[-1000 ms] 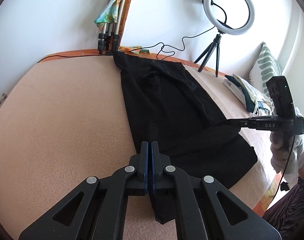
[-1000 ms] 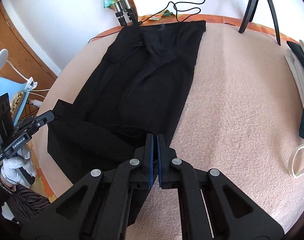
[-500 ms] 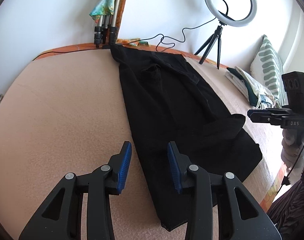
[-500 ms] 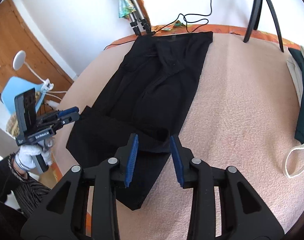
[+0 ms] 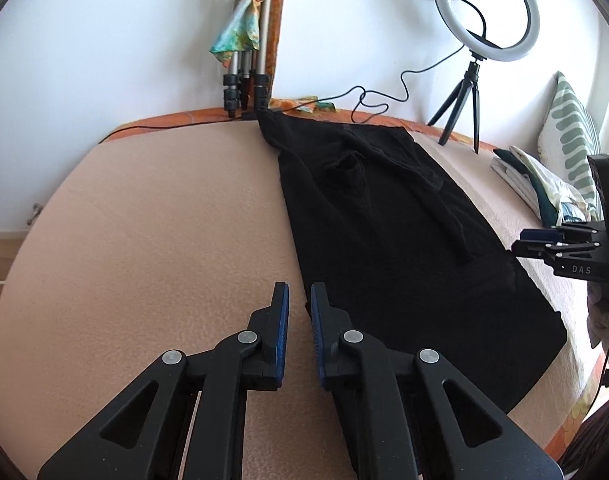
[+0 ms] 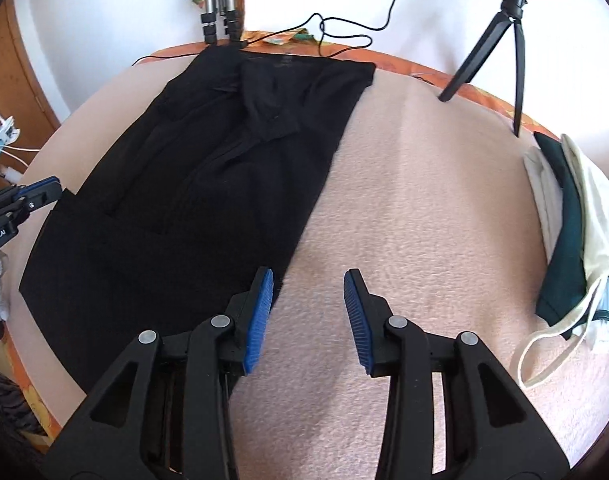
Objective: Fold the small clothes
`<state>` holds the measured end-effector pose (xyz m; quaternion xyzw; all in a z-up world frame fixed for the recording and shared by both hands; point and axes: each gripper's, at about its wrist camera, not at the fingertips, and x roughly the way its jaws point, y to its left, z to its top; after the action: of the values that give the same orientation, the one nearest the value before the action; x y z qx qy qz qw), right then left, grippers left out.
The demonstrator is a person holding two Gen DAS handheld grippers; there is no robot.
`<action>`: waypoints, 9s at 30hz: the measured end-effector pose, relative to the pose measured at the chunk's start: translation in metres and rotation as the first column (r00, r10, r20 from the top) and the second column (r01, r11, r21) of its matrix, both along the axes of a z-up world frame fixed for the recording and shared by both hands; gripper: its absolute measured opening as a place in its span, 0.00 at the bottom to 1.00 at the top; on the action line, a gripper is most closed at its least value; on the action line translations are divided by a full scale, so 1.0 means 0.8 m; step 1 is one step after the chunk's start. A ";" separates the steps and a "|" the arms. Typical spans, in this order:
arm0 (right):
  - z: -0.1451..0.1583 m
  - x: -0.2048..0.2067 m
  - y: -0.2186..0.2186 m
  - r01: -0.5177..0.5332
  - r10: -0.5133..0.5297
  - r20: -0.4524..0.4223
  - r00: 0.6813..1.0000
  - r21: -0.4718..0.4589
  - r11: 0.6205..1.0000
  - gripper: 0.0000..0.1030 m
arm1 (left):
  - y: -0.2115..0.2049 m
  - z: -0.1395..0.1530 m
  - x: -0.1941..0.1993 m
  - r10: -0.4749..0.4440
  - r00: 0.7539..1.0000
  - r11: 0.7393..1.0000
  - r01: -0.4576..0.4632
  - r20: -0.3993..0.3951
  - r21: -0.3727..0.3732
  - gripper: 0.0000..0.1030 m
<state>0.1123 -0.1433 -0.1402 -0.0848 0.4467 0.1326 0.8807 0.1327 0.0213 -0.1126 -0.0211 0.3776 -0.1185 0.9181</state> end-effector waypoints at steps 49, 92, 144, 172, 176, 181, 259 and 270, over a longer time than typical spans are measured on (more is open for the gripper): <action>0.008 0.310 -0.052 0.051 -0.018 -0.095 0.995 0.356 0.933 0.48 | -0.004 -0.025 0.305 -0.241 0.968 0.971 0.240 -0.067 -0.019 0.44; 0.001 0.341 -0.001 -0.030 0.035 -0.015 0.999 0.278 0.960 0.07 | -0.029 -0.015 0.359 -0.283 0.954 0.956 0.271 -0.103 -0.109 0.04; 0.034 -0.166 0.013 -0.272 0.259 0.161 0.952 0.063 0.960 0.28 | 0.002 0.019 -0.100 -0.421 0.902 0.899 0.429 -0.096 0.087 0.11; -0.001 -0.185 0.066 -0.380 0.404 0.163 0.900 -0.162 0.911 0.08 | -0.075 -0.019 -0.086 -0.447 0.879 0.883 0.463 -0.164 0.076 0.23; 0.015 -0.189 0.057 -0.354 0.383 0.212 0.899 -0.163 0.921 0.06 | -0.060 -0.015 -0.086 -0.444 0.886 0.891 0.453 -0.137 0.042 0.04; 0.038 -0.198 0.053 -0.307 0.356 0.303 0.884 -0.198 0.931 0.06 | -0.039 0.002 -0.099 -0.445 0.891 0.894 0.448 -0.094 0.020 0.02; -0.018 -0.172 0.107 -0.468 0.509 0.135 0.850 -0.252 0.847 0.03 | 0.042 -0.028 -0.079 -0.307 0.930 0.884 0.199 -0.204 -0.423 0.03; -0.038 -0.206 0.111 -0.549 0.611 0.070 0.788 -0.370 0.750 0.02 | 0.030 -0.039 -0.096 -0.341 0.908 0.925 0.279 -0.242 -0.257 0.03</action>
<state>-0.0522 -0.0543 -0.1706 -0.3780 0.3289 0.3151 0.8060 0.0560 0.0454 -0.1434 -0.0770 0.4881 -0.2999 0.8160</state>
